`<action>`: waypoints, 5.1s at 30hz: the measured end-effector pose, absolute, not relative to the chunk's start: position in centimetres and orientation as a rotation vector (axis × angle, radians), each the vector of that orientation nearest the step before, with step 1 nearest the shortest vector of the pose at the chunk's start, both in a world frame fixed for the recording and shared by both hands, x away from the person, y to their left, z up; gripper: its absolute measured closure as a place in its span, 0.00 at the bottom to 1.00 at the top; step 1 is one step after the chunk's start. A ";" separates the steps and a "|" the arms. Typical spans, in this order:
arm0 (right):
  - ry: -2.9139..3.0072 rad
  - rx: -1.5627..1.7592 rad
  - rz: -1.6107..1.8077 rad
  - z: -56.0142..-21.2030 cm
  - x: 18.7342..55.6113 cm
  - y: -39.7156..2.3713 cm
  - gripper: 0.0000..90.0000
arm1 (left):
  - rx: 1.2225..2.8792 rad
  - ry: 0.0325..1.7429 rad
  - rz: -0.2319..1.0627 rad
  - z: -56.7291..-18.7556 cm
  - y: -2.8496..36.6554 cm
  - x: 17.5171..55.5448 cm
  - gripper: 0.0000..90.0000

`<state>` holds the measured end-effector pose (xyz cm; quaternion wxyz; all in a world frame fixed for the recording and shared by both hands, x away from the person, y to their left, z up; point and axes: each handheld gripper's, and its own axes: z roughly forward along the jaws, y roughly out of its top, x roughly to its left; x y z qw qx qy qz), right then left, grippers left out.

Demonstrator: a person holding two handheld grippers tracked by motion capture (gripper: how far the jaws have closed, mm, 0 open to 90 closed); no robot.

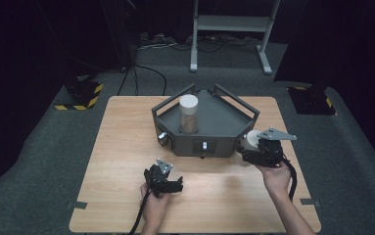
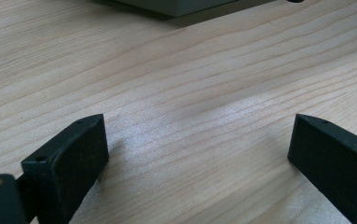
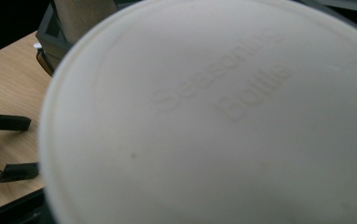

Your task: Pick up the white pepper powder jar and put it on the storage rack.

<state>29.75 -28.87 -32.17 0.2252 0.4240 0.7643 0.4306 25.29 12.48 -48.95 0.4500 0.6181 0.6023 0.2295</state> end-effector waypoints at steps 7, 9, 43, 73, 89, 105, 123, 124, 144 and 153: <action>2.115 1.146 1.194 -30.4 30.3 -28.8 0.38 | 1.528 1.490 0.567 -48.9 12.5 25.3 0.05; 2.117 1.136 1.197 -29.7 30.5 -28.8 0.38 | 1.528 1.490 0.567 -48.9 12.5 25.3 0.05; 2.099 1.158 1.175 -24.2 36.2 -24.3 0.39 | 1.531 1.488 0.568 -48.9 12.5 25.3 0.05; 2.083 1.276 1.050 -26.9 40.0 -20.0 0.39 | 1.530 1.484 0.568 -49.0 12.4 25.3 0.05; 2.090 1.307 1.033 -27.2 41.1 -19.5 0.39 | 1.536 1.484 0.566 -48.9 12.5 25.3 0.05; 2.121 1.289 1.022 -26.9 41.5 -19.5 0.39 | 1.537 1.484 0.566 -48.9 12.5 25.3 0.05; 2.160 1.310 1.123 -27.2 42.1 -21.2 0.02 | 1.534 1.477 0.564 -49.0 12.5 25.3 0.05; 2.158 1.304 1.125 -27.2 42.0 -21.3 0.01 | 1.534 1.477 0.564 -49.0 12.5 25.3 0.05; 2.147 1.264 1.225 -27.4 40.7 -23.2 0.01 | 1.534 1.477 0.564 -49.0 12.5 25.3 0.05; 2.144 1.280 1.255 -27.9 40.1 -25.0 0.01 | 1.532 1.478 0.564 -49.0 12.5 25.3 0.05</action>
